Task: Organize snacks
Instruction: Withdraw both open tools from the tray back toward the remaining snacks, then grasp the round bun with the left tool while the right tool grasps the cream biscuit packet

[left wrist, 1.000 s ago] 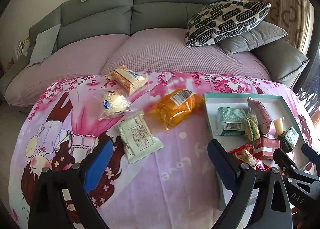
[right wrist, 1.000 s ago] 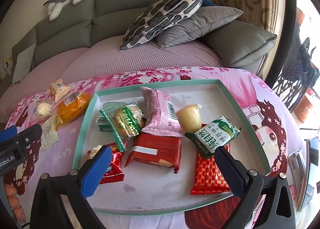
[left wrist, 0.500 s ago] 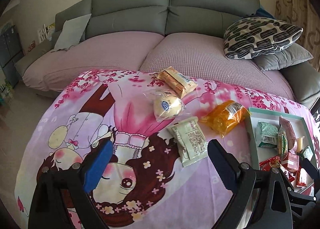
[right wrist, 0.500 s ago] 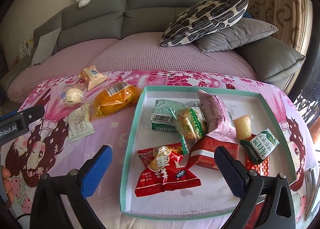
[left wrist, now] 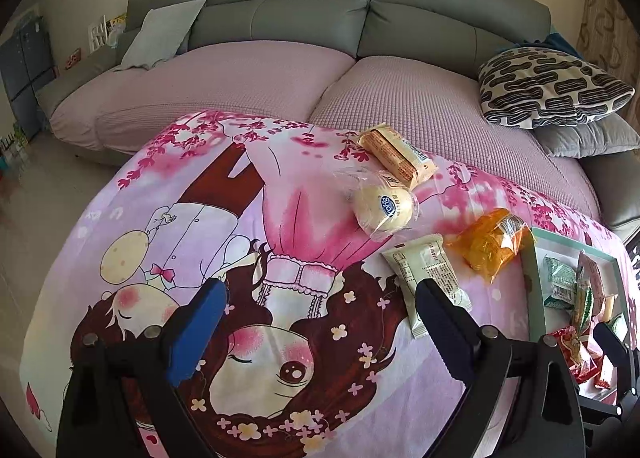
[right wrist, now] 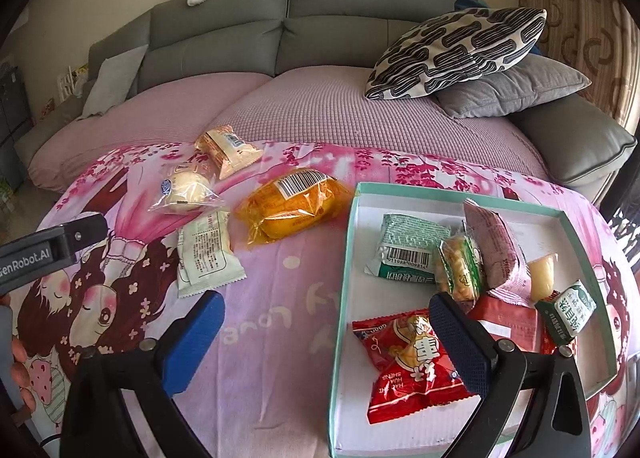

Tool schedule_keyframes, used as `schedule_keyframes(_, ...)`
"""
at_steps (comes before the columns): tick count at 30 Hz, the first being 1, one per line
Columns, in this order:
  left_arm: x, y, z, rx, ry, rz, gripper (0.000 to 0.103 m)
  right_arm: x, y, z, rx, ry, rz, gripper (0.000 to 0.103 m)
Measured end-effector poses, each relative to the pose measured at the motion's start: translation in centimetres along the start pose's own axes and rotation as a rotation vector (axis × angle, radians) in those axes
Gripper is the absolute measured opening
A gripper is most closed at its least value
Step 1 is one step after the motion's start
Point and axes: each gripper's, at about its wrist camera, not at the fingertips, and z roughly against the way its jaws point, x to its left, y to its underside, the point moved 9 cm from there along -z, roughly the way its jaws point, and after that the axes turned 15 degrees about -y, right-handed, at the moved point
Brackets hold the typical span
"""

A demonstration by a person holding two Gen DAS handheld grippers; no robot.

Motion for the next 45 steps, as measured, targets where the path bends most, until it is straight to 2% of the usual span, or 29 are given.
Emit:
schedule_keyframes(5, 0.1, -1.5, -0.9, 0.017, 0.025, 0.029, 0.096, 0.2, -1.6, -0.7, -0.014, -0.012, -0.027, 0.103)
schedule_keyframes(10, -0.7, -2.4, -2.0, 0.033, 0.049, 0.004, 0.096, 0.4, -2.7, -1.9, -0.009, 0.009, -0.023, 0.101)
schedule_keyframes(17, -2.4, -3.8, -3.8, 0.078, 0.118, -0.036, 0.096, 4.2, -2.4, -5.5, 0.051, -0.095, 0.029, 0.096)
schedule_keyframes(25, -4.6, -5.1, -5.6, 0.093, 0.173, -0.085, 0.096, 7.1, -1.2, -10.3, 0.131, -0.135, 0.083, 0.095)
schedule_keyframes(31, -5.9, -5.2, -7.2, 0.122, 0.192, -0.095, 0.096, 6.7, -1.4, -11.9, 0.138, -0.120, 0.064, 0.087)
schedule_keyframes(36, -7.0, -5.4, -8.5, 0.152, 0.203, -0.097, 0.096, 5.8, -1.7, -11.9, 0.120, -0.124, 0.035, 0.070)
schedule_keyframes(41, -7.4, -5.2, -10.0, 0.200, 0.229, -0.050, 0.095, 5.0, -1.7, -11.9, 0.115, -0.133, 0.012, 0.067)
schedule_keyframes(45, -7.9, -4.7, -10.3, 0.225, 0.269, -0.018, 0.078, 5.0, -1.7, -11.8, 0.115, -0.140, 0.011, 0.065)
